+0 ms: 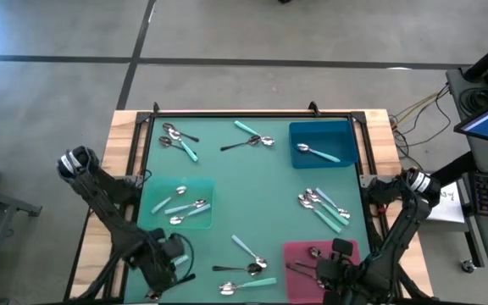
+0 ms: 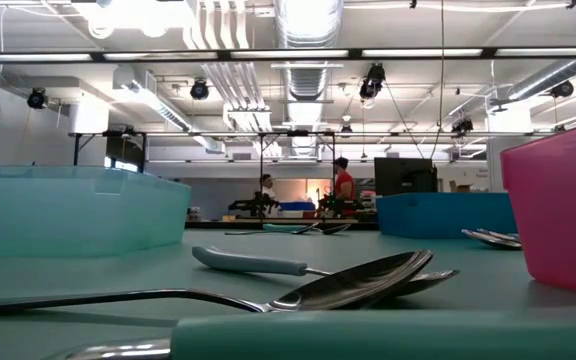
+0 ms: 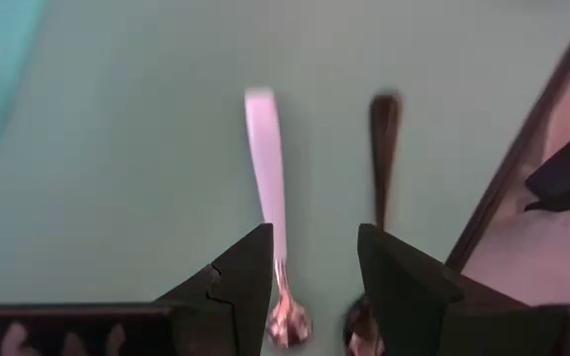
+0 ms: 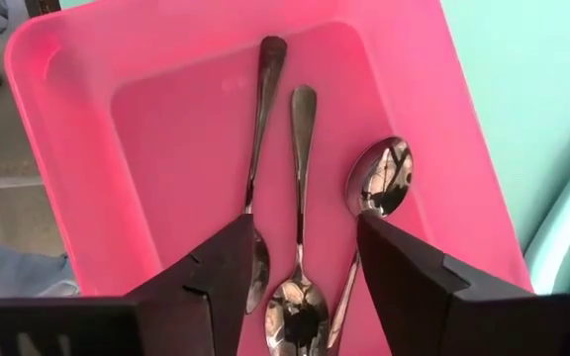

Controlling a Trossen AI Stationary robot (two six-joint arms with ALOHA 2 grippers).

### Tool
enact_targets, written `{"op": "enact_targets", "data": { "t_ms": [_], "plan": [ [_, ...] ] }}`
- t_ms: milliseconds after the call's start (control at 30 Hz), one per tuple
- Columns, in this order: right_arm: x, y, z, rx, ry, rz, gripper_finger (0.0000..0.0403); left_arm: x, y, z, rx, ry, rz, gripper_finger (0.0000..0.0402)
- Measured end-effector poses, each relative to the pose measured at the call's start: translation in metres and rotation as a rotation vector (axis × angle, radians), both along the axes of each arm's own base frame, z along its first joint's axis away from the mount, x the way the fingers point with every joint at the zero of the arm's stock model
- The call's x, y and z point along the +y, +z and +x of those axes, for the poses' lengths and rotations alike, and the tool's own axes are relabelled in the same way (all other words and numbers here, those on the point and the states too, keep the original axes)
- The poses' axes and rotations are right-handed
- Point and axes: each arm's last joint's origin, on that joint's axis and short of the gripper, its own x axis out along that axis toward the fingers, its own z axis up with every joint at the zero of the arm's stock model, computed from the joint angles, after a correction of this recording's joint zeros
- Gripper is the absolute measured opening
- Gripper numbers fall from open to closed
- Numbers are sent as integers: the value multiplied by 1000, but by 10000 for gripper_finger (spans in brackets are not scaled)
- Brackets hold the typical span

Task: Sort silverware by color (type)
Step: Put the blue spoon into the green bin

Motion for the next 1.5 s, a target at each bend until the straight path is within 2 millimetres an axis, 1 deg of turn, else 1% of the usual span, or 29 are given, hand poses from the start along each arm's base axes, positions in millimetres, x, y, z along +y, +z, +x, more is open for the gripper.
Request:
{"op": "enact_targets", "data": {
  "t_ms": [133, 300, 433, 600, 700, 967, 1033, 1100, 1233, 1267, 1300, 1433, 1500],
  "plan": [
    [-3, 0, 5, -1, -4, -5, 171, -12, -12, -10, 48, 29, 18, 134],
    [-10, 0, 15, -2, -10, -10, 173, -21, -28, -15, 106, 37, 52, 134],
    [-15, 0, 21, -1, -11, -15, 172, -25, -40, -15, 137, 25, 84, 134],
    [-18, 0, 26, 3, 3, -21, 173, -26, -47, -14, 151, 23, 102, 134],
    [-19, 0, 26, 4, 13, -26, 173, -27, -52, -13, 161, 25, 117, 134],
    [-19, 0, 27, 6, 22, -29, 164, -30, -73, -11, 201, 28, 180, 132],
    [-19, 1, 27, 5, 25, -30, 162, -30, -74, -10, 202, 30, 183, 122],
    [-20, 1, 27, 5, 24, -30, 159, -30, -74, -10, 200, 30, 180, 100],
    [-21, 1, 28, 6, 30, -32, 151, -30, -70, -10, 175, 31, 170, 27],
    [-21, 1, 28, 6, 29, -32, 149, -30, -69, -10, 173, 34, 168, 16],
    [-21, 1, 28, 6, 29, -32, 147, -29, -68, -10, 172, 41, 168, 12],
    [-22, 1, 29, 9, 48, -42, 140, -28, -65, -11, 165, 53, 174, 19],
    [-24, 1, 31, 12, 63, -49, 137, -25, -62, -11, 161, 61, 183, 12]
  ]
}}
